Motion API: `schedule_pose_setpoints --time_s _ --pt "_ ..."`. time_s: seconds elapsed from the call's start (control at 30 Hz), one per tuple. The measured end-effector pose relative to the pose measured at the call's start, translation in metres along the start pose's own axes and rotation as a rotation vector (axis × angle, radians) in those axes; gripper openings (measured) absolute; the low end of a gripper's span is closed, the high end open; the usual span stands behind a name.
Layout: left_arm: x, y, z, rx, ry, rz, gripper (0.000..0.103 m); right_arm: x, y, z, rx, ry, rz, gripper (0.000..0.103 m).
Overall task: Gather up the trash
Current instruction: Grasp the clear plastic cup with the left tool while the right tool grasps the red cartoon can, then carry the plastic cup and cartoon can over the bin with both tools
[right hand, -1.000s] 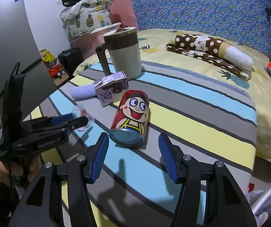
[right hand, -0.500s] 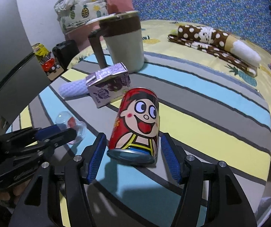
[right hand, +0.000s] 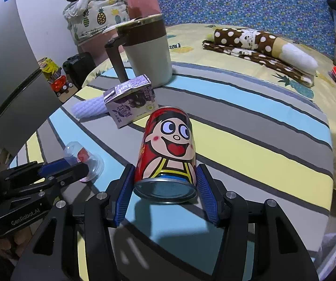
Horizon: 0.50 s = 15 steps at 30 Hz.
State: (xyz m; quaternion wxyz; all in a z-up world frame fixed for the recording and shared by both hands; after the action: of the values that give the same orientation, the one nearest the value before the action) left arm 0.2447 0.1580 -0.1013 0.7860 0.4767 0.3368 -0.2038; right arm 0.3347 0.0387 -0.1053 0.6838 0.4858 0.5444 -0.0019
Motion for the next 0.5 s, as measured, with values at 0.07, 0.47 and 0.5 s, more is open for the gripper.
schedule_pose_setpoints --time_s 0.07,0.47,0.5 --pt "-0.004 -0.003 0.003 0.006 -0.006 0.000 0.031 -0.007 -0.003 0.001 -0.004 -0.009 0.006 0.055" --pt "-0.034 -0.037 0.042 0.070 -0.063 -0.006 0.030 -0.057 -0.050 0.005 0.020 -0.038 0.015 0.055" --pt "-0.037 -0.040 0.046 0.079 -0.070 -0.007 0.031 -0.062 -0.055 0.006 0.031 -0.040 0.018 0.055"
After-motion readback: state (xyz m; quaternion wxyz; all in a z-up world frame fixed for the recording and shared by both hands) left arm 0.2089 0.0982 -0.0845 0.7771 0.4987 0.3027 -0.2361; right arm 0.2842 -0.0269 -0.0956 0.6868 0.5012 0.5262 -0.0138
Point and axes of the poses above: each gripper's, at about its wrist camera, not at the fingertips, and x roughly the way its jaws point, z to its right, y to its top, the point moved 9 cm from there along x, roughly the way its jaws point, and after that the axes turned 9 degrees about -x, right-handed, at the moved point
